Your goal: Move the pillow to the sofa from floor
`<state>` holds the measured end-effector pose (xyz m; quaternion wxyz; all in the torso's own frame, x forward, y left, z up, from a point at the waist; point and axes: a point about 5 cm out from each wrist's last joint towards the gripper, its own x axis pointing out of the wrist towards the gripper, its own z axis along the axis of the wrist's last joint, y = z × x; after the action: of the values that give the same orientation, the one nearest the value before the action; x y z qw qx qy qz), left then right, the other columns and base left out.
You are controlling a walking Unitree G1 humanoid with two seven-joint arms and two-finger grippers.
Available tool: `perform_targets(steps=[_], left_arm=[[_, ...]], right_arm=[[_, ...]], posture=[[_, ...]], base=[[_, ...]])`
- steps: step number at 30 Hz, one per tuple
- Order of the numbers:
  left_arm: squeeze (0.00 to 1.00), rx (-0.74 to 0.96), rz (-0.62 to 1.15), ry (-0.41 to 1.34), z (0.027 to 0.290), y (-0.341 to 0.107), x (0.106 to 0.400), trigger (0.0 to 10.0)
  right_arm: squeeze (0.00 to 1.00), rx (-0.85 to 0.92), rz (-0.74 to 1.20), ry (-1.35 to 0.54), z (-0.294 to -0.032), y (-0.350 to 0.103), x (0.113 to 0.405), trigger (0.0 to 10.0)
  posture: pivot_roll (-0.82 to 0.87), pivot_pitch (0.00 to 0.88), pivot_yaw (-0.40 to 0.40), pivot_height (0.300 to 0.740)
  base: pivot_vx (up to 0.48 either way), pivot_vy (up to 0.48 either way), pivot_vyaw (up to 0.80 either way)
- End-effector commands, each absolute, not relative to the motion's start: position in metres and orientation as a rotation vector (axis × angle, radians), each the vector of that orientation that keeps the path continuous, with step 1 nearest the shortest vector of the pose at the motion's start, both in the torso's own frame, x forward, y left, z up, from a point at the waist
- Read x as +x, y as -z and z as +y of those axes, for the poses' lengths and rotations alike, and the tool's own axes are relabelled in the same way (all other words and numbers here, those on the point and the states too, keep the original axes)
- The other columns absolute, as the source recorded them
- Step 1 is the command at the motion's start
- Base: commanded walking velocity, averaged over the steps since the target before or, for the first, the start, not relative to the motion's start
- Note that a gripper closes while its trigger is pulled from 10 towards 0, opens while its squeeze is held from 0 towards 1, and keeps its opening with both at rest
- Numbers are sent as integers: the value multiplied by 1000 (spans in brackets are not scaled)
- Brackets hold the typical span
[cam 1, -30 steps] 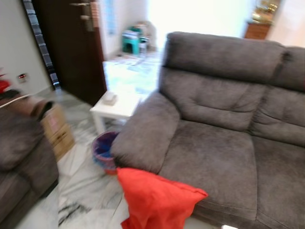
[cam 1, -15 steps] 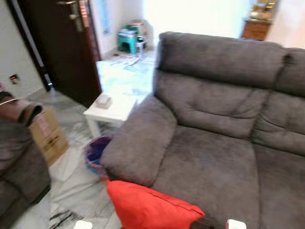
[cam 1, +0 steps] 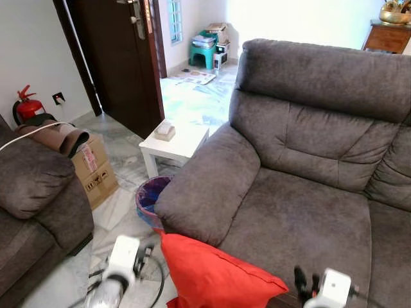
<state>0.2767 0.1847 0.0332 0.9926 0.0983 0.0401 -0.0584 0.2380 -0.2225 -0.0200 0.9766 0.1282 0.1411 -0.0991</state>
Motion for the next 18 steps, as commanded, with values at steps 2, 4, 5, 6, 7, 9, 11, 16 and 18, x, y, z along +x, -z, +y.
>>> perform_targets(steps=[2, 4, 5, 6, 7, 9, 11, 16, 18], left_arm=[[0, 215, 58, 135, 182, -39, 270, 10000], [0, 206, 47, 128, 180, -42, 265, 10000], [0, 200, 46, 123, 180, -43, 263, 10000], [0, 202, 45, 120, 180, -43, 260, 10000], [0, 208, 44, 117, 179, -46, 255, 10000], [0, 204, 50, 104, 179, -48, 250, 10000], [0, 192, 56, 92, 179, -51, 246, 10000], [0, 199, 58, 91, 178, -56, 242, 10000], [0, 200, 68, 98, 177, -54, 244, 10000]], right_arm=[[941, 267, 221, 205, -225, 14, 237, 10000], [1000, 257, 189, 191, -226, 11, 238, 10000], [1000, 251, 182, 186, -226, 10, 238, 10000], [1000, 252, 170, 188, -227, 8, 238, 10000], [1000, 252, 150, 186, -227, 5, 238, 10000], [1000, 237, 131, 165, -226, 1, 238, 10000], [1000, 213, 119, 145, -225, -1, 238, 10000], [941, 203, 100, 124, -220, -5, 237, 10000], [0, 197, 102, 118, -218, -4, 237, 10000]], posture=[[-26, 31, 38, 740], [-29, 32, 38, 740], [-29, 32, 37, 740], [-31, 32, 34, 740], [-32, 36, 29, 740], [-32, 32, 26, 740], [-32, 28, 26, 740], [-27, 9, 31, 740], [-24, 1, 32, 740]], base=[[0, 0, 0], [0, 0, 0], [0, 0, 0], [0, 0, 0], [0, 0, 0], [0, 0, 0], [0, 0, 0], [0, 0, 0], [0, 0, 0]])
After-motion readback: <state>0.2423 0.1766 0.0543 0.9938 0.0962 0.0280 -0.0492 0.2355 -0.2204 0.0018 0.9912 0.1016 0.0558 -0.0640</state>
